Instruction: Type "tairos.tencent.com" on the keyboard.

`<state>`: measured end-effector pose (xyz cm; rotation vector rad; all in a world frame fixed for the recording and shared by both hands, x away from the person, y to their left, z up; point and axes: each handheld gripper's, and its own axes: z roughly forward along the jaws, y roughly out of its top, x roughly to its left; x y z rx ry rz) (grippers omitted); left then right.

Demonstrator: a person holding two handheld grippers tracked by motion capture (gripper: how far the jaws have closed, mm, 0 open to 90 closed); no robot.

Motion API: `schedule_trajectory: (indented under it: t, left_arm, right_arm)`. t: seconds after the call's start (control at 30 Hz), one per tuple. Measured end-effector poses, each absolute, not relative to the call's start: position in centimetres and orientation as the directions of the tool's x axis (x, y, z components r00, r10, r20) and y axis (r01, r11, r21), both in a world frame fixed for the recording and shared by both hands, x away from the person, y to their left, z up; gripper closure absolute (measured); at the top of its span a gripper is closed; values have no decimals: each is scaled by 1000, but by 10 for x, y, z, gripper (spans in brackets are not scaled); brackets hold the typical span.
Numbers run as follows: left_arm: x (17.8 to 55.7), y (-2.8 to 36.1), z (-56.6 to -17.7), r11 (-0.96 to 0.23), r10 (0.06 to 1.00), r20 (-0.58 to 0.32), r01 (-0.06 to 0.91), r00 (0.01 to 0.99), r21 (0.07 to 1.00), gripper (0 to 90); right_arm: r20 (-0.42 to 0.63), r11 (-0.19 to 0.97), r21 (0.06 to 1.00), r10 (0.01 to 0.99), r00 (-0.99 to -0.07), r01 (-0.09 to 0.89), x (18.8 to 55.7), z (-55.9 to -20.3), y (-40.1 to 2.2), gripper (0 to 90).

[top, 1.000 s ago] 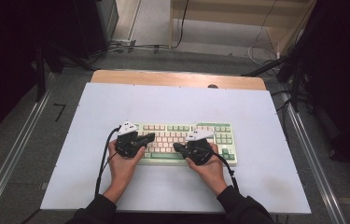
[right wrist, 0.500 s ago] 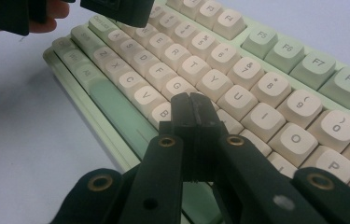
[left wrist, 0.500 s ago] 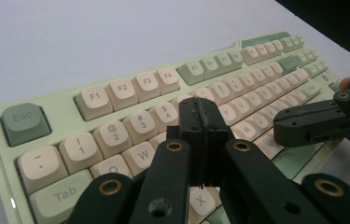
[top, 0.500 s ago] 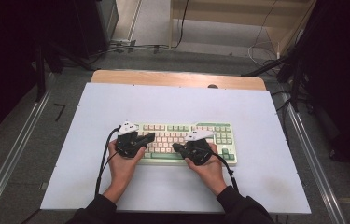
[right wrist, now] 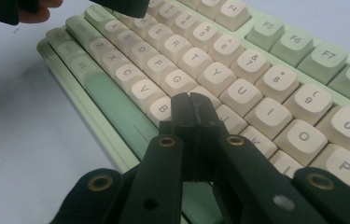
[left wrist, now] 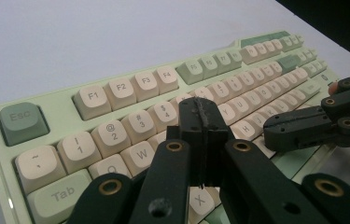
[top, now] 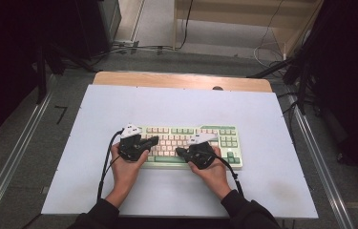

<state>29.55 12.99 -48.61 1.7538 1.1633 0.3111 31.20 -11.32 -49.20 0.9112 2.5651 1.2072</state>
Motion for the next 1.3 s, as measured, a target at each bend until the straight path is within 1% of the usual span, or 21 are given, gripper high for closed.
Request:
schedule_trajectory:
  t: [0.13,0.37,1.1,1.3]
  left_arm:
    - [296,129,-486,-65,813,-286,566,508,822,900]
    - [296,127,-486,-67,810,-286,565,512,822,900]
    - [301,115,-488,-80,799,-294,577,525,813,900]
    - [304,111,-490,-101,804,-274,575,528,812,900]
  right_arm:
    - [114,462,762,593,-797,453,311,-485,-117,881]
    - [118,449,764,607,-786,462,313,-482,-124,881]
    - [118,438,768,620,-776,467,315,-481,-131,881]
    - [119,435,767,625,-772,471,314,-481,-132,881]
